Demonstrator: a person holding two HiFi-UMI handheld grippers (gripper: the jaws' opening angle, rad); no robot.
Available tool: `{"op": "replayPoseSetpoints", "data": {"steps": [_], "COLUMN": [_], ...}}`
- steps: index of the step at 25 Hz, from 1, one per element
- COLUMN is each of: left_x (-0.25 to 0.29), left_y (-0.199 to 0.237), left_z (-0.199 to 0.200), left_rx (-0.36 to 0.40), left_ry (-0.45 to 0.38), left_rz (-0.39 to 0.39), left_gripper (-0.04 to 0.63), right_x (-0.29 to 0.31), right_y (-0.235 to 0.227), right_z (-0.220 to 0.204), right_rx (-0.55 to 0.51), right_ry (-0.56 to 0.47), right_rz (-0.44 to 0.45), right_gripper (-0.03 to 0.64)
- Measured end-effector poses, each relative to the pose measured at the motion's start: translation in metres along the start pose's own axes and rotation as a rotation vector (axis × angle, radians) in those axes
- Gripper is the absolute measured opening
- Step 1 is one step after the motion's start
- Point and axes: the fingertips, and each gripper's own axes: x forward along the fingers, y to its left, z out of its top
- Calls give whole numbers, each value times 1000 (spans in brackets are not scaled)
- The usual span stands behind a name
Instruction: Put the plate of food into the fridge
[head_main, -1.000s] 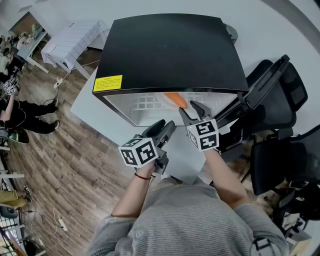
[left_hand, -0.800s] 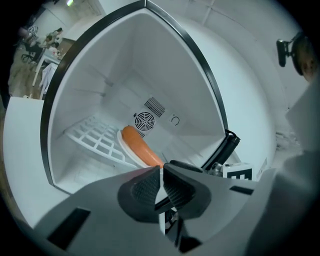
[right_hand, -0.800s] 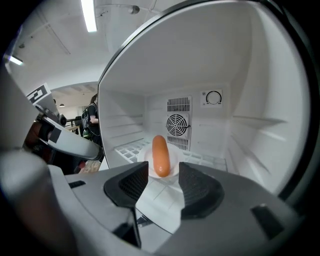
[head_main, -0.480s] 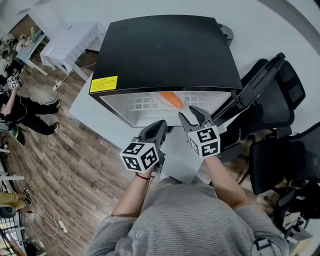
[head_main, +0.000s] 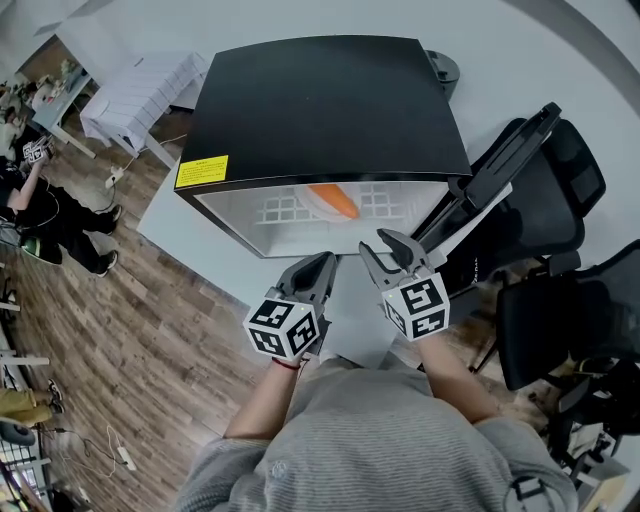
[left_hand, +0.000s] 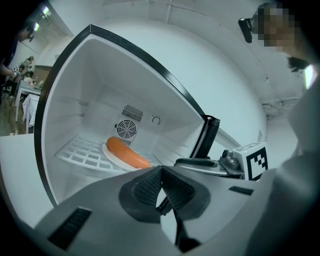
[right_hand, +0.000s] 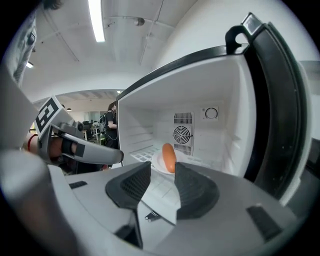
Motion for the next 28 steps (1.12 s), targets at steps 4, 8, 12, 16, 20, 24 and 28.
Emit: {"op": "replayPoseSetpoints", "data": {"steps": [4, 8, 12, 16, 20, 24, 28], "left_x": [-1, 0, 0, -4, -10, -18, -26], "left_y": [-11, -20, -27, -34, -45, -59, -70], "left_z": [-3, -2, 0, -1, -3, -3, -4], "left_rx": [2, 4, 10, 23, 44, 77, 104], "left_ry": [-5, -13, -25, -34, -43, -71, -99], "left_rz": [-22, -38, -46, -47, -59, -89, -113], "left_gripper": [11, 11, 11, 11, 11, 11, 11], "right_x": [-12, -24, -35, -48, -63, -80, -97], "right_y": [-2, -1, 4, 7, 13, 23, 35], "right_z": [-1, -1, -1, 1, 8, 22, 24], "right_rx": [1, 0, -3, 12, 21, -18, -39], "right_ry": [-7, -25, -45, -66, -97, -157, -213], "right_rz": [-4, 4, 23, 35, 51, 86, 127], "right_gripper": [119, 36, 14, 14, 14, 14, 14]}}
